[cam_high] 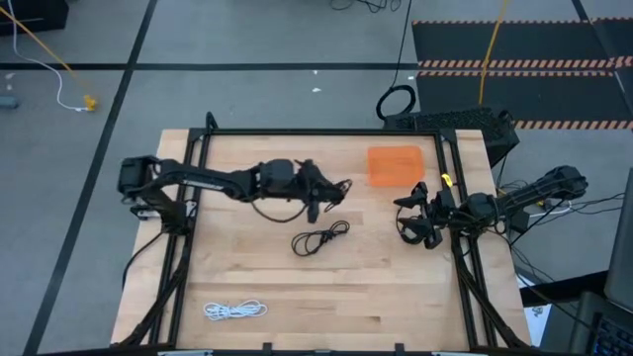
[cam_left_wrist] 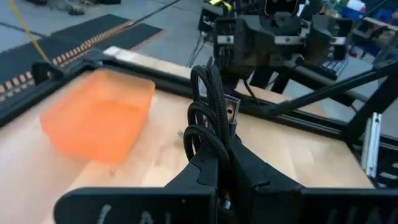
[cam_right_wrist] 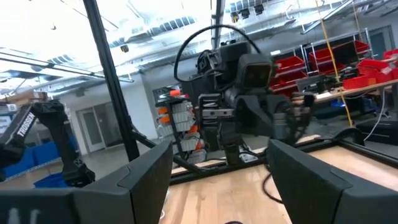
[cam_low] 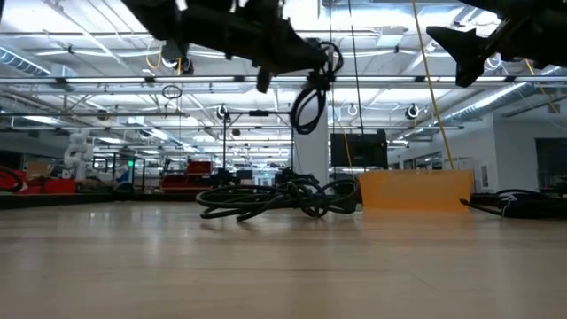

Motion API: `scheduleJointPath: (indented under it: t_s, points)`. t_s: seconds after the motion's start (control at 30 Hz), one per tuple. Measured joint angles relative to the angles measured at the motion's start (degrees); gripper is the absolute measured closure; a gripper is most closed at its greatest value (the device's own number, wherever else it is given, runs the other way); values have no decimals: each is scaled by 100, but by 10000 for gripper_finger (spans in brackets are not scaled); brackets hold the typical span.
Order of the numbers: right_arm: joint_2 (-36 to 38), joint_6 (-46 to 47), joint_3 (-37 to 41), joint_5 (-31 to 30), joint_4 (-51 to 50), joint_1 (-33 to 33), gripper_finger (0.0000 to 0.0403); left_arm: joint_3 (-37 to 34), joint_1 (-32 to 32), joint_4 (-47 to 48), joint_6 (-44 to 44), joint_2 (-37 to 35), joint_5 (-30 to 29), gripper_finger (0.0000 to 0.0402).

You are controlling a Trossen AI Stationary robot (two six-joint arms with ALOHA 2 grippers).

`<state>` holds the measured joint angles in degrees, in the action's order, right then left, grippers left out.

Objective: Pick and place USB-C Cables
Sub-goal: Put the black charger cable into the orange bin

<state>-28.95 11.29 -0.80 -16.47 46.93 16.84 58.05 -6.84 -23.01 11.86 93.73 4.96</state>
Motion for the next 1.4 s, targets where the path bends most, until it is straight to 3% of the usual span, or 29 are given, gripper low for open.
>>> scheduleJointPath:
  t_s: [0.77, 1.4]
  points:
    - [0, -2, 0, 4, -6, 0, 149, 1581, -578, -1349, -1202, 1684, 144, 392]
    - [0, -4, -1, 8, -2, 0, 149, 2425, -902, -1274, -1282, 2370, 312, 385]
